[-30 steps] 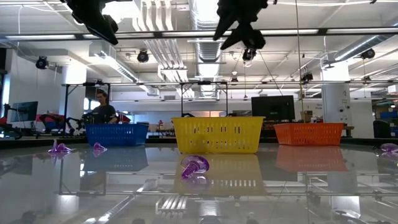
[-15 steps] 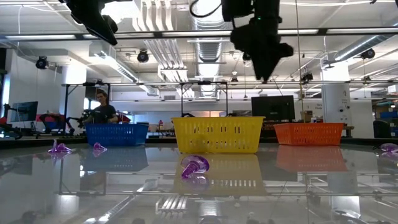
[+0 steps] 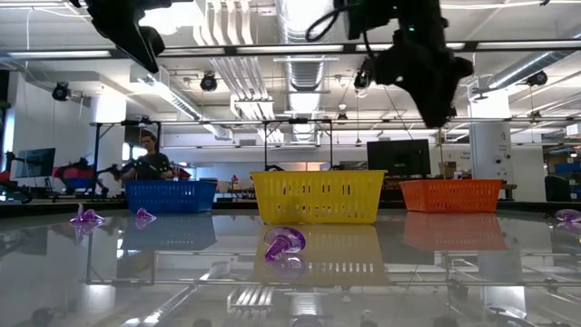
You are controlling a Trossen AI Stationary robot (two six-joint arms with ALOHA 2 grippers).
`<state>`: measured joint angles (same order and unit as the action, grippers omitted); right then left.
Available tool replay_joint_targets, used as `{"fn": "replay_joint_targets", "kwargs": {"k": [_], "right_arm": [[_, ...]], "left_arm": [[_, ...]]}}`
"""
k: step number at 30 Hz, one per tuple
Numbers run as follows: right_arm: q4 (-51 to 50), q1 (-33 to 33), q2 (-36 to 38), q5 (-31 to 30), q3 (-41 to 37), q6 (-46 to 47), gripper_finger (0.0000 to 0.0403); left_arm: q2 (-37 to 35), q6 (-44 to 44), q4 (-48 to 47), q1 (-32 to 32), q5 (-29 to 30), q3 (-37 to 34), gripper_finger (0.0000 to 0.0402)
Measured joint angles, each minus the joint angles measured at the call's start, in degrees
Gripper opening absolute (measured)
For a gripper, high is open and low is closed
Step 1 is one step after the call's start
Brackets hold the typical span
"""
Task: Sort Halloween decoration
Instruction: Put the purple witch hat toy into the orange bin
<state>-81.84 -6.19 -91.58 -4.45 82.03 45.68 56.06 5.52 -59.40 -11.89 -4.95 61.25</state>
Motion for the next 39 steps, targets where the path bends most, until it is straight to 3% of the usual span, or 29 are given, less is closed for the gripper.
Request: {"fn": "replay_joint_targets", "kwargs": {"k": [18, 25, 29, 39], "right_arm": [[11.23, 10.34, 18.24, 1.89, -28.09, 38.02, 0.0123], [17.8, 10.97, 19.43, 2.21, -34.27, 39.84, 0.0123], [21.41, 11.1, 19.37, 5.8, -37.63, 39.9, 0.0123], [22.98, 11.97, 19.33, 7.93, -40.74, 41.57, 0.0123]], "left_arm": [[0.01, 1.26, 0.19, -0.01, 0.0, 0.0, 0.0075], [0.01, 1.29, 0.24, -0.01, 0.0, 0.0, 0.0075], [0.01, 1.04, 0.22, 0.0, -0.02, 0.0, 0.0075], [0.01, 0.0, 0.04, 0.0, -0.04, 0.0, 0.0075]]}}
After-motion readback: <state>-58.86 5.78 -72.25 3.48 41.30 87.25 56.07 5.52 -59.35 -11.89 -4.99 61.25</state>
